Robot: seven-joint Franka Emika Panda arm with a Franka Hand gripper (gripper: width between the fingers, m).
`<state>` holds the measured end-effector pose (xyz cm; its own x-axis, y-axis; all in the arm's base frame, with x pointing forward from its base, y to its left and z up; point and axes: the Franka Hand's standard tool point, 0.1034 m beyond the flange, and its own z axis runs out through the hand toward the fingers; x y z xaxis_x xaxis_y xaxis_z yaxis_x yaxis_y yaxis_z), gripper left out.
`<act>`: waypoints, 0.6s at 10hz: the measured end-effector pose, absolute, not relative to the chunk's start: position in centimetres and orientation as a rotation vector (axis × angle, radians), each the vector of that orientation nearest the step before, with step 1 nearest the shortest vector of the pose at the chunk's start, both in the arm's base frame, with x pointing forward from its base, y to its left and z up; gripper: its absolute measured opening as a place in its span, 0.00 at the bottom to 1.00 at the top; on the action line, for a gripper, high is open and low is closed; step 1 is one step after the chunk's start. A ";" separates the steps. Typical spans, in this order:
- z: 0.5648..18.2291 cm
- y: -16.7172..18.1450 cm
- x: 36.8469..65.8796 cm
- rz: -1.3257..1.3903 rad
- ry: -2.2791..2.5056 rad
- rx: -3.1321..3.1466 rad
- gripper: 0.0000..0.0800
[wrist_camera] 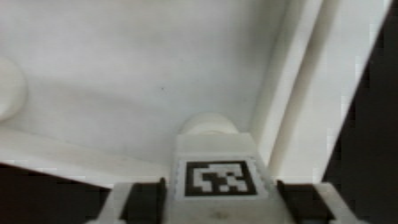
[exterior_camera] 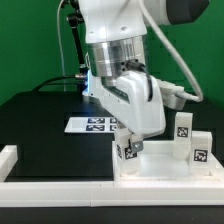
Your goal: Assemble square table
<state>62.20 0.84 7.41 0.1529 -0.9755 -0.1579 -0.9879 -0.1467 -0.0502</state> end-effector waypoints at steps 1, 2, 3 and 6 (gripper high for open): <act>7.4 0.8 62.2 0.138 2.004 -2.225 0.36; 7.4 0.8 62.2 0.136 1.977 -2.251 0.36; 7.3 0.9 62.2 0.102 1.891 -2.325 0.46; 6.5 1.0 61.8 -0.070 1.197 -2.765 0.79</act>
Offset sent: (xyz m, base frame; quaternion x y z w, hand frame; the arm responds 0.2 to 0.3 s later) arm -0.0217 0.0081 -0.0088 0.0279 0.1044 -0.2589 0.9598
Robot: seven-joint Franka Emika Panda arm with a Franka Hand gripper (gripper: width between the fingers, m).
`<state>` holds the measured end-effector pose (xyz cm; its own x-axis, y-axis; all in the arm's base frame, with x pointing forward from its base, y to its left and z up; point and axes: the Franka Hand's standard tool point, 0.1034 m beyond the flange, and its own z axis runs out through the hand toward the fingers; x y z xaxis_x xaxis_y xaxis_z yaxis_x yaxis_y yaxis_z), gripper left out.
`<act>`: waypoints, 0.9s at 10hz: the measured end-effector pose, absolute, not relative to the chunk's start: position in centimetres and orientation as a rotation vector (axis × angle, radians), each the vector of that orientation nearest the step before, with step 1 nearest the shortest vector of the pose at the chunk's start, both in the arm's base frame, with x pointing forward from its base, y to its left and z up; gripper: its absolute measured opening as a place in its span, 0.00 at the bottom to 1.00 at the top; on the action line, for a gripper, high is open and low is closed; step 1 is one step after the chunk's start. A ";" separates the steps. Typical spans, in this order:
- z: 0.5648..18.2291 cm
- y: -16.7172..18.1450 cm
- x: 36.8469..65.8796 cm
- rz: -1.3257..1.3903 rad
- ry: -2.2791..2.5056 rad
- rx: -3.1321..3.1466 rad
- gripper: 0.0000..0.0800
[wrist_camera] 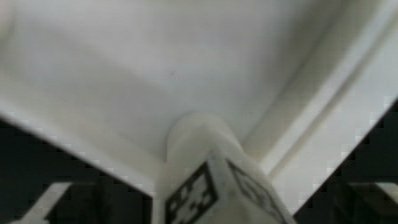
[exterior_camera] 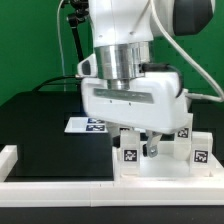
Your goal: Assemble square table
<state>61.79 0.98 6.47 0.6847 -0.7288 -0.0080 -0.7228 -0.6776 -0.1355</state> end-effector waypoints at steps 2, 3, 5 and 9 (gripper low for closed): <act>6.4 0.9 61.8 -0.078 1.070 -2.821 0.80; 6.4 0.9 61.7 -0.084 0.967 -2.860 0.81; 6.6 0.7 62.0 -0.125 0.575 -2.997 0.81; 6.6 1.1 62.1 -0.124 0.750 -2.951 0.51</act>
Offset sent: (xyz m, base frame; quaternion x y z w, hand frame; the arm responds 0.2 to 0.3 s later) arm 0.0000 0.0000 0.0000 0.0000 0.0000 -0.1296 0.9916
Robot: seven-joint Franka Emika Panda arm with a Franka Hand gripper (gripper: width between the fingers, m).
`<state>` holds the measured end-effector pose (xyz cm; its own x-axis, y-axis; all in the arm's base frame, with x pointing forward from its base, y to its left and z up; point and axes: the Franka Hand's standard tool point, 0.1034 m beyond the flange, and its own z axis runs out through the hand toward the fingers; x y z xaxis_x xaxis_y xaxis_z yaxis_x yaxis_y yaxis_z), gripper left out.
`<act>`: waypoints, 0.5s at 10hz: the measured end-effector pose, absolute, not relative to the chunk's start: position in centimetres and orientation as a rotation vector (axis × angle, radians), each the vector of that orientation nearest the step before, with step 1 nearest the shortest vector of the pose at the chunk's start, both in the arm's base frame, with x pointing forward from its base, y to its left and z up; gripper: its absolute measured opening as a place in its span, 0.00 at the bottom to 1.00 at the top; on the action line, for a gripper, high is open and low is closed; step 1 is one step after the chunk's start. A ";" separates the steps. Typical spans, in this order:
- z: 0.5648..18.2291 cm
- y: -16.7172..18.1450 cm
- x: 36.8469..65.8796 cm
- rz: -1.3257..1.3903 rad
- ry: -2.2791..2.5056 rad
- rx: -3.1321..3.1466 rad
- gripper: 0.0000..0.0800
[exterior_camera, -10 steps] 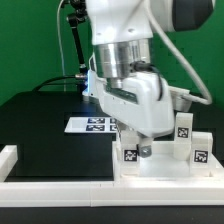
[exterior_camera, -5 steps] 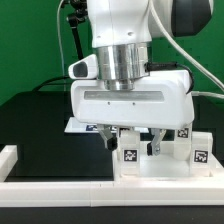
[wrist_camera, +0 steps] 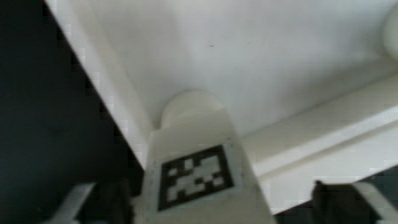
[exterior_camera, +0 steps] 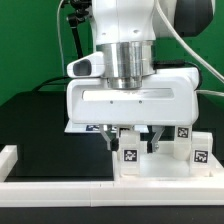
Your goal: Assemble square table
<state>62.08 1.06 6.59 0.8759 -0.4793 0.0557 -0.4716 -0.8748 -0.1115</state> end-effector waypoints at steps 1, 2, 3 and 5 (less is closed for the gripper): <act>6.5 1.0 62.1 -0.118 0.845 -2.922 0.51; 6.5 0.9 62.0 -0.112 0.962 -2.884 0.36; 6.5 1.0 62.0 -0.106 1.084 -2.839 0.36; 6.7 1.2 62.0 -0.051 1.576 -2.608 0.36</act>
Offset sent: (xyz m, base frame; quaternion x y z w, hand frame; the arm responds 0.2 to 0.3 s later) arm 0.0030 -0.0089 0.0034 -0.0544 0.0449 0.1978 0.9777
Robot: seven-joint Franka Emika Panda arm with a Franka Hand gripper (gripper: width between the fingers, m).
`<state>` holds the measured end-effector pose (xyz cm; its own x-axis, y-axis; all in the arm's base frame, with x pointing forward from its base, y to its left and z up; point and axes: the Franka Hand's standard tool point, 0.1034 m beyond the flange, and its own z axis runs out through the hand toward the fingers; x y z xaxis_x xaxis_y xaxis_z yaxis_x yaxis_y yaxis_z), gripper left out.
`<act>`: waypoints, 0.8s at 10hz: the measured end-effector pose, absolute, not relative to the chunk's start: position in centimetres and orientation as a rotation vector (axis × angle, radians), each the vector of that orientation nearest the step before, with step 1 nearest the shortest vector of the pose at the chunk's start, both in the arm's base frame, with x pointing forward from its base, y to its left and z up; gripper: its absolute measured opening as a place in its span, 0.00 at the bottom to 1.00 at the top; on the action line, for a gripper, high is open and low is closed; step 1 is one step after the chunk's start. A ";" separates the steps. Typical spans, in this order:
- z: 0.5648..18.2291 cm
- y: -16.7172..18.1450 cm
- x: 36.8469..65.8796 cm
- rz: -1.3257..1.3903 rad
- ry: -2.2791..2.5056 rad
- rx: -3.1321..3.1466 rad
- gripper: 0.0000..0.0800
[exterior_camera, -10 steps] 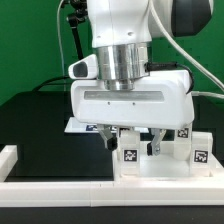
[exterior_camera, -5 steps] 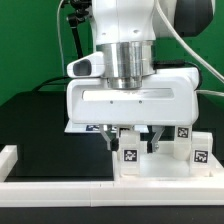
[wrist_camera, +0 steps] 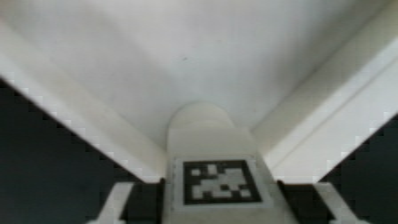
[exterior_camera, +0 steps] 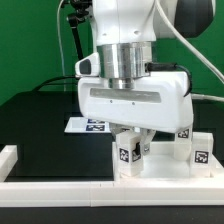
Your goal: Assemble square table
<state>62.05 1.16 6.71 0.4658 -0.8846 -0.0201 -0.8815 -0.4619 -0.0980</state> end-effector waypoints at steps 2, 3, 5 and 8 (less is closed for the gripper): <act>6.7 1.5 62.6 0.063 2.069 -2.237 0.36; 6.6 1.3 62.8 0.104 2.240 -2.030 0.36; 6.4 1.4 62.9 0.125 2.340 -1.892 0.36; 6.7 1.3 62.9 0.091 2.095 -2.159 0.50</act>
Offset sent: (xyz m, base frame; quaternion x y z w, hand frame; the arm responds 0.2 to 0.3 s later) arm 0.0253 -0.0020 0.0043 0.0645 -0.0626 0.3502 0.9324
